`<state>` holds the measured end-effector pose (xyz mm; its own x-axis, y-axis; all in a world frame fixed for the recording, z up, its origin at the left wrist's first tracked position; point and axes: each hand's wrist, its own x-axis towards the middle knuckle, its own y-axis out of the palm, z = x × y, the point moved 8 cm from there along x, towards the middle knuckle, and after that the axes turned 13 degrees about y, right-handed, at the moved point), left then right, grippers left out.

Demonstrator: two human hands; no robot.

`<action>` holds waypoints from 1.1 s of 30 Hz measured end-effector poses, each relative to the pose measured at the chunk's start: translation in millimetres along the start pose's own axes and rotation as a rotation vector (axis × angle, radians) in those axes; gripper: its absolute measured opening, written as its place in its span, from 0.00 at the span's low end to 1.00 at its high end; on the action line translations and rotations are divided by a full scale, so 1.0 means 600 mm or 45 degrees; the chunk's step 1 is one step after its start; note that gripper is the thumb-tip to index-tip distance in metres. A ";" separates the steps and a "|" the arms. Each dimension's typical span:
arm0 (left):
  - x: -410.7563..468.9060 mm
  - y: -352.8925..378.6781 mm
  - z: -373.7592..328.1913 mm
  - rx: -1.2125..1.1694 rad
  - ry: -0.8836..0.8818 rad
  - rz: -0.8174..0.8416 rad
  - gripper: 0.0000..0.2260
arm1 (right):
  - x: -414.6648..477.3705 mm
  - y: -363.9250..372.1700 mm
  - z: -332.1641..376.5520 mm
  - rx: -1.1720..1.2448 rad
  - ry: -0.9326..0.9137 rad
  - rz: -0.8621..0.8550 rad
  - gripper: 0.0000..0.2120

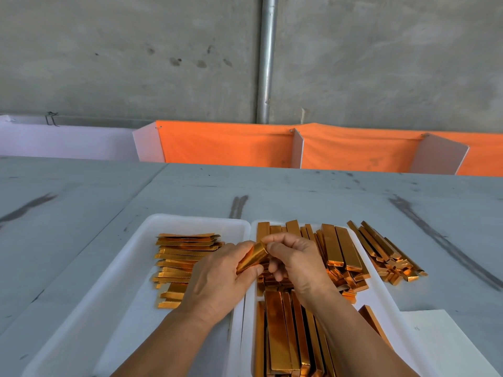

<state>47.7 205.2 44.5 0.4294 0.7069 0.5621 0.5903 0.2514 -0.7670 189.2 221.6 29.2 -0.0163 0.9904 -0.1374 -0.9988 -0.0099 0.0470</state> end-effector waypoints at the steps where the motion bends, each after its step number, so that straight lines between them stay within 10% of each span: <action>1: 0.000 0.000 0.000 -0.005 0.000 -0.001 0.18 | 0.000 0.000 -0.001 0.006 0.001 0.001 0.09; 33: -0.002 -0.008 0.022 0.063 -0.138 -0.099 0.22 | 0.001 0.017 -0.007 0.042 -0.074 0.096 0.09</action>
<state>35.4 212.2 43.4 0.3057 0.7504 0.5861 0.5832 0.3390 -0.7382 178.8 221.7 25.4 -0.0876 0.9934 -0.0745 -0.9929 -0.0810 0.0876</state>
